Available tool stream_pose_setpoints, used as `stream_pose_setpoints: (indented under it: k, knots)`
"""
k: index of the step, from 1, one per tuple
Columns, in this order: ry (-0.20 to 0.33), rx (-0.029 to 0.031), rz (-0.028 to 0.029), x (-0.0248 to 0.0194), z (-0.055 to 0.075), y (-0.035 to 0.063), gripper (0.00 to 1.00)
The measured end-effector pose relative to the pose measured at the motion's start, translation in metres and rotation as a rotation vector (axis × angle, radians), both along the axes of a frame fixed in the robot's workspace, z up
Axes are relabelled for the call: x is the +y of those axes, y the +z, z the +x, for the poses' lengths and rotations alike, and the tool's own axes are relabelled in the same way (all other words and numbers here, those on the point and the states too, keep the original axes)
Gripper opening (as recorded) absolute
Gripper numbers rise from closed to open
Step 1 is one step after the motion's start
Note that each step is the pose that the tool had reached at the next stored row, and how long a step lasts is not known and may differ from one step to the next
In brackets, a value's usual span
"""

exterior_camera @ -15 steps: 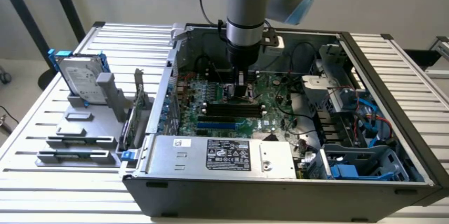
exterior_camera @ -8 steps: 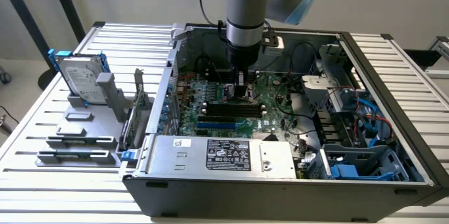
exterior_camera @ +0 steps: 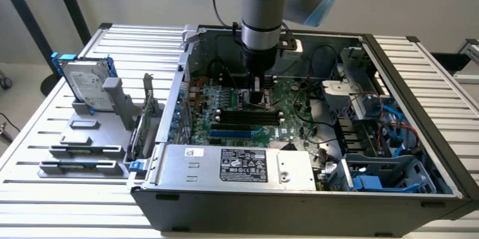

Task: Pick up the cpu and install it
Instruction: 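Place the cpu into insertion slot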

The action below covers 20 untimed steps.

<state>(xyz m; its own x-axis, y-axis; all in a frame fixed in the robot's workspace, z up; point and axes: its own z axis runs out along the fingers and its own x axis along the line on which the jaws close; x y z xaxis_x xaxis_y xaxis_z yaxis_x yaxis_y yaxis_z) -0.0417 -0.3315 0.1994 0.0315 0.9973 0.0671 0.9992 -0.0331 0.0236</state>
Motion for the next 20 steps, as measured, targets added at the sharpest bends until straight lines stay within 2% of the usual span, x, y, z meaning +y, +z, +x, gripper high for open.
stream_pose_setpoints:
  k: [7,20]
  knots:
    - [0.000,0.0008,-0.0024,0.0000,0.0000,-0.0007,0.55]
    - [0.000,0.0008,-0.0029,0.0000,0.0004,-0.0016,0.55]
